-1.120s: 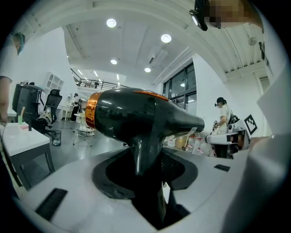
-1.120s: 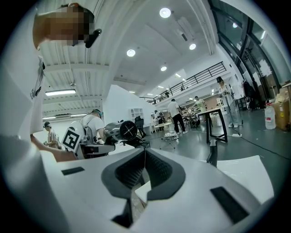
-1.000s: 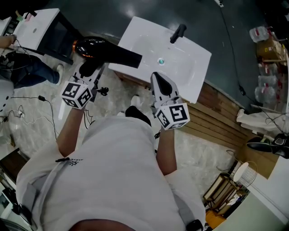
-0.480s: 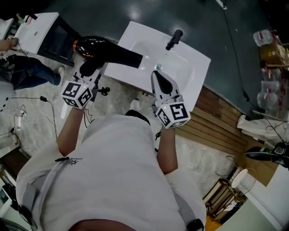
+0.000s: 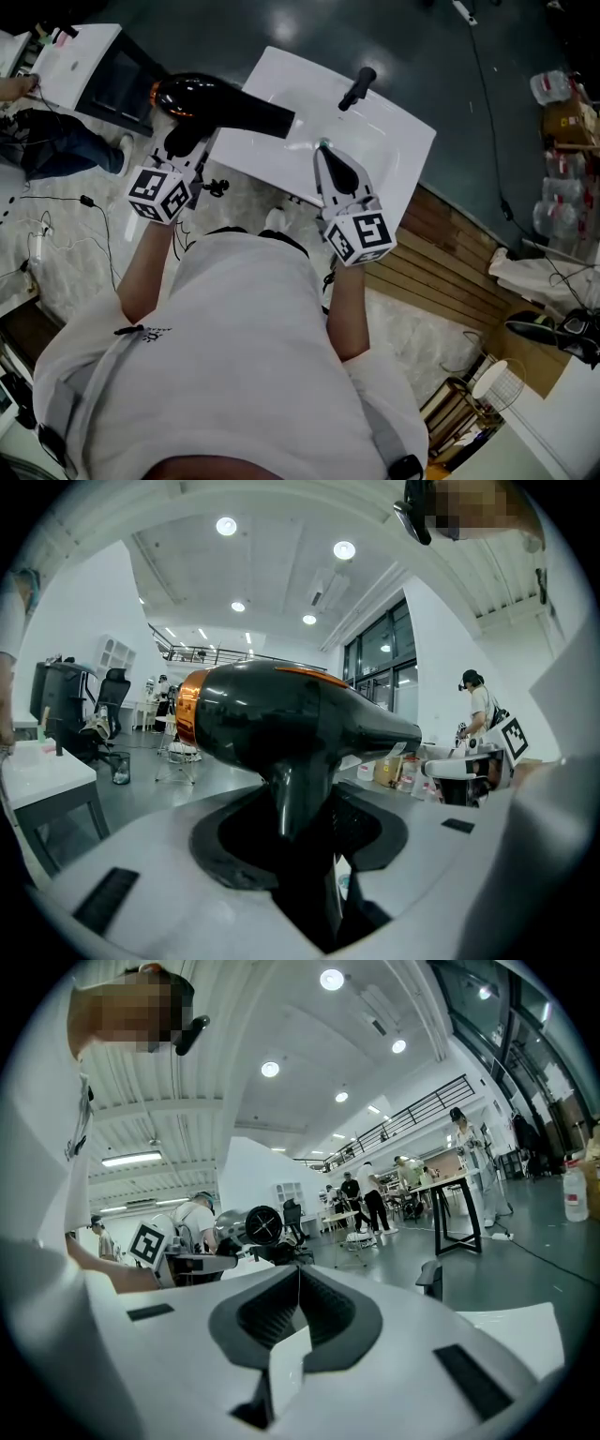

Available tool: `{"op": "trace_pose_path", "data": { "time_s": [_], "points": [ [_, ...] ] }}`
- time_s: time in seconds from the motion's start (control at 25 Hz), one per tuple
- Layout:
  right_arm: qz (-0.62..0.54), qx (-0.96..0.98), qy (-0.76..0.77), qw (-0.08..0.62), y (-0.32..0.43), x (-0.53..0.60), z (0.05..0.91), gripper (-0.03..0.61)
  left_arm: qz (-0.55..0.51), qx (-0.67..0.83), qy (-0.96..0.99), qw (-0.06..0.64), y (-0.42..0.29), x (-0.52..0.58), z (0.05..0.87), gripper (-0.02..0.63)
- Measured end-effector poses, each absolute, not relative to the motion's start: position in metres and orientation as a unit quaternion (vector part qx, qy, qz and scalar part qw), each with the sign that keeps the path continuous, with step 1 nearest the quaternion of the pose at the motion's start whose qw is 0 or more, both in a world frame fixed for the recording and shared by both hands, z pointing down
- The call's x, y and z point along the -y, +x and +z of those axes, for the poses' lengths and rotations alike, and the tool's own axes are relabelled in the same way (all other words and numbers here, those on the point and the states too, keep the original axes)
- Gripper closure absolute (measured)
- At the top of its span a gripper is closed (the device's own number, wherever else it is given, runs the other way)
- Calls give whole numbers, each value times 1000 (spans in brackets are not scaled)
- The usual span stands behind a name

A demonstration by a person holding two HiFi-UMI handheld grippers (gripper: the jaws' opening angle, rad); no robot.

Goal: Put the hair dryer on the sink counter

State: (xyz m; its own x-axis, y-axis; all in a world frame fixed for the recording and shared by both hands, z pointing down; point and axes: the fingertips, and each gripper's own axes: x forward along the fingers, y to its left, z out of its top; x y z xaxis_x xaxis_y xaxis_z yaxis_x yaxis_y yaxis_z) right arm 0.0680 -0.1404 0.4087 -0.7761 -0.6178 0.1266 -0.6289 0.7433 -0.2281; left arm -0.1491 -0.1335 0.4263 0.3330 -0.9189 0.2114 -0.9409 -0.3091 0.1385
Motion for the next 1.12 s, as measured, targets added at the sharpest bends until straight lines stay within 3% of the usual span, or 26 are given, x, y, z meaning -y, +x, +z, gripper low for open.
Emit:
{"op": "trace_pose_path", "data": {
  "time_s": [1.12],
  "points": [
    [143,933,328,36,72,142,422,571,55,572,808,131,-144,141,439,442]
  ]
}}
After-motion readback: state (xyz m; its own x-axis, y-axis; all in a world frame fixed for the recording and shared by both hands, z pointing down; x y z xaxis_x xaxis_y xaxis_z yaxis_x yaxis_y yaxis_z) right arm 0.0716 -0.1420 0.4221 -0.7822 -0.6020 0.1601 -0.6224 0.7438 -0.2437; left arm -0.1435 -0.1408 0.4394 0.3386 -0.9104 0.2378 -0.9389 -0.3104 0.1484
